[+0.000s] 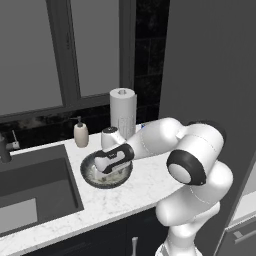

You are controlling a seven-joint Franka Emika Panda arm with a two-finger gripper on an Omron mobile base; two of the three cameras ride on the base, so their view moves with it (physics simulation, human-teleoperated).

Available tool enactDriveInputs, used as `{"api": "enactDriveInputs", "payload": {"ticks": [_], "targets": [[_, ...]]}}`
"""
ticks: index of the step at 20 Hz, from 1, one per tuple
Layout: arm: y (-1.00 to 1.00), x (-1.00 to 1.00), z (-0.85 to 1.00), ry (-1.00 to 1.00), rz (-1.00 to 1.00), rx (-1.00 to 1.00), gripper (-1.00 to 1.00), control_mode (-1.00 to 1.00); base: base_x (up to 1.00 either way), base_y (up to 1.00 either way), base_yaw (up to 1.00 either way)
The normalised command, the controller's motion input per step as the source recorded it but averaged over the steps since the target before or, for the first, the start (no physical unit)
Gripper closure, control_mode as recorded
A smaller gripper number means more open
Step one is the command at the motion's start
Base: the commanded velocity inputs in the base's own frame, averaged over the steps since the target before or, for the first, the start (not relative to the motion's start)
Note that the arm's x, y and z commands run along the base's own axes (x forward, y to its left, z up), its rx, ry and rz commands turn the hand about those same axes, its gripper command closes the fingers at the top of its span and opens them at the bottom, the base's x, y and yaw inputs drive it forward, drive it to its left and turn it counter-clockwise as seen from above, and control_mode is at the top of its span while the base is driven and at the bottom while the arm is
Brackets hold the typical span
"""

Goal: Grab a lemon wedge from the fridge and one ice cube from the ice bowl, and put them in the glass of lemonade.

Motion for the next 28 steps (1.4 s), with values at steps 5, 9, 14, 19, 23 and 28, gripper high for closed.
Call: {"api": "enactDriveInputs", "payload": {"ticks": [5,9,14,19,23,28], "targets": [[0.0,0.0,-0.41,0.0,0.0,0.0,-1.0,-1.0,0.0,0.0,0.0],[0.0,0.0,-0.12,0.0,0.0,0.0,-1.0,-1.0,0.0,0.0,0.0],[0.0,0.0,0.0,0.0,0.0,0.0,1.0,-1.0,0.0,0.0,0.0],[0.0,0.0,0.0,0.0,0.0,0.0,1.0,-1.0,0.0,0.0,0.0],[0.0,0.0,0.0,0.0,0.0,0.0,1.0,-1.0,0.0,0.0,0.0],[-0.01,-0.03,0.0,0.0,0.0,0.0,1.0,-1.0,0.0,0.0,0.0]]}}
